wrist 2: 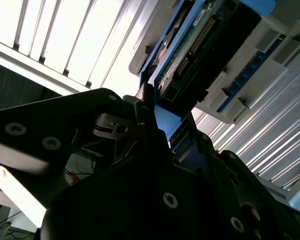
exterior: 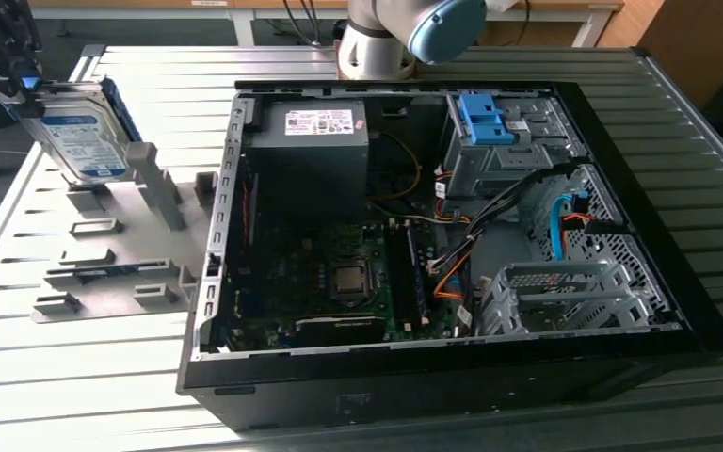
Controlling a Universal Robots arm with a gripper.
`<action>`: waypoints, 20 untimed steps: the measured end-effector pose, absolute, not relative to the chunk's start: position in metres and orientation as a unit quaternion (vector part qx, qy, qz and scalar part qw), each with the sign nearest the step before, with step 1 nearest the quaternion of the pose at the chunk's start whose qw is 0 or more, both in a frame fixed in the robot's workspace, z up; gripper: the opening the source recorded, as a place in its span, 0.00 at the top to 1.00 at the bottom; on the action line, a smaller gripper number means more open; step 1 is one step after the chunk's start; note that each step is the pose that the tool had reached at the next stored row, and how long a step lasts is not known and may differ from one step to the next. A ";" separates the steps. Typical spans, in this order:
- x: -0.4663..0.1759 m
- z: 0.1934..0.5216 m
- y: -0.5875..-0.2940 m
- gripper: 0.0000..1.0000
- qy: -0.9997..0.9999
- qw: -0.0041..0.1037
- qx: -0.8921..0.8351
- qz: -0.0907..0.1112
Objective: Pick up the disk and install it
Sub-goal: 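Pick up the disk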
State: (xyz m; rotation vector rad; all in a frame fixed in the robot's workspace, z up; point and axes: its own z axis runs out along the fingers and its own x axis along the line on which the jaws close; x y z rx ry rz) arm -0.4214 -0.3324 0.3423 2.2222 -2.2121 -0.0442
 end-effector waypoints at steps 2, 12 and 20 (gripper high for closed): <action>-0.421 0.343 -0.332 0.64 -0.705 0.003 0.709 -0.014; -0.421 0.347 -0.332 0.64 -0.705 0.003 0.709 -0.014; -0.421 0.349 -0.332 0.64 -0.705 0.003 0.709 -0.014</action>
